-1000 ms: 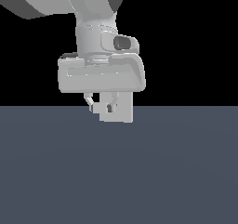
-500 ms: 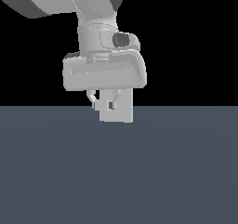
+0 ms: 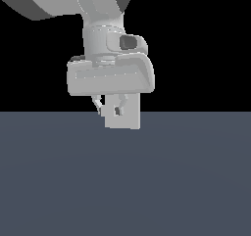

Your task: Plug the charger into the wall socket.

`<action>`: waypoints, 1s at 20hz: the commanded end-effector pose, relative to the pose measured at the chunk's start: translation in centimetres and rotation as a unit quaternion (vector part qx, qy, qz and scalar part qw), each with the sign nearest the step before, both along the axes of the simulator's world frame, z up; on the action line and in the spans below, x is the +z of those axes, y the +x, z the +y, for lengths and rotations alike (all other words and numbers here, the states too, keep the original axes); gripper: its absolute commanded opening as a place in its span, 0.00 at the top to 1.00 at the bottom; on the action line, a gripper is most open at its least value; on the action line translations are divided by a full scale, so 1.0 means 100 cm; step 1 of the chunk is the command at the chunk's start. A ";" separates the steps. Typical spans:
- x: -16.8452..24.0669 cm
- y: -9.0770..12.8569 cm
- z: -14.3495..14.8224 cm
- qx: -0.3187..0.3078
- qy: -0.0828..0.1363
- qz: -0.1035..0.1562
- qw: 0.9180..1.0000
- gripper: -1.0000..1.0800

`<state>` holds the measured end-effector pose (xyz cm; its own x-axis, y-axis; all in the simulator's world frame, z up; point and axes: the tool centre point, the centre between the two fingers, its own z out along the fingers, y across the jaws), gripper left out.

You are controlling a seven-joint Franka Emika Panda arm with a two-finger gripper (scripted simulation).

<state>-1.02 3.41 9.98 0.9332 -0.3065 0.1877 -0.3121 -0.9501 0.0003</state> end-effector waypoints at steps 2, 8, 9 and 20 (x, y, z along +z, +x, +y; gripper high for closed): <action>0.000 0.005 -0.002 0.000 0.000 0.000 1.000 1.00; 0.000 0.025 -0.008 0.000 0.000 0.000 1.000 1.00; 0.000 0.029 -0.010 0.000 0.000 0.000 1.000 1.00; 0.000 0.046 -0.015 0.000 0.000 0.000 1.000 1.00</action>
